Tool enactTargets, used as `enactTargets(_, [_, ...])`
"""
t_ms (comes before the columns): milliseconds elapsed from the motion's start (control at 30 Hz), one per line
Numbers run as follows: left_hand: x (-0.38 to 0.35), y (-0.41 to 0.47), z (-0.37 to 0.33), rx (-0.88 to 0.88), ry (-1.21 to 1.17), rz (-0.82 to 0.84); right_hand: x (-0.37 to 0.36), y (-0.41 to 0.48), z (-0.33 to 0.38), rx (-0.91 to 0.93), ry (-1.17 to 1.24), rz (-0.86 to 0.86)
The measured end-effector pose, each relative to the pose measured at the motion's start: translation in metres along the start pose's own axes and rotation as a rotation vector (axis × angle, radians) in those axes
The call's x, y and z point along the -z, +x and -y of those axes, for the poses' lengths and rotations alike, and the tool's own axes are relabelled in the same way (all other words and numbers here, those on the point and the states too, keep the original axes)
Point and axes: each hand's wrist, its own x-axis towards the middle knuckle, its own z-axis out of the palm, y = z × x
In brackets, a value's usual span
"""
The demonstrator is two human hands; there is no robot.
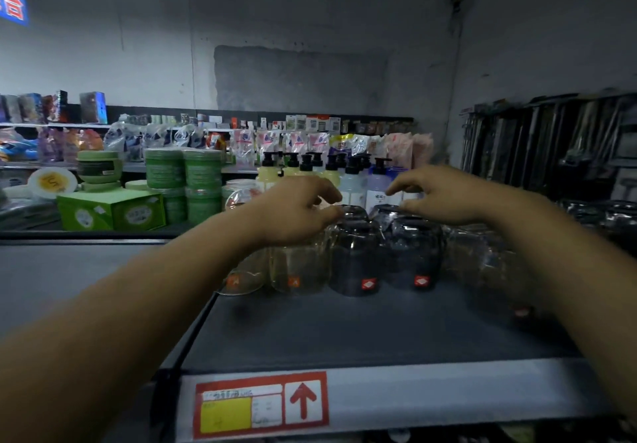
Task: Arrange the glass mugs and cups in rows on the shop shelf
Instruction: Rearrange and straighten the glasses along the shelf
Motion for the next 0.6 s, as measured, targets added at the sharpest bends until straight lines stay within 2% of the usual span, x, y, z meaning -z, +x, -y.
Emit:
enactTargets(200, [-0.021,0.034,-0.008,0.090,0.064,0.156,-0.016,0.007,-0.026,-0.030,-0.040,0.178])
enactTargets(600, [-0.026,0.036,-0.015,0.120,0.067,0.143,-0.023,0.007,-0.032,0.042,-0.036,0.155])
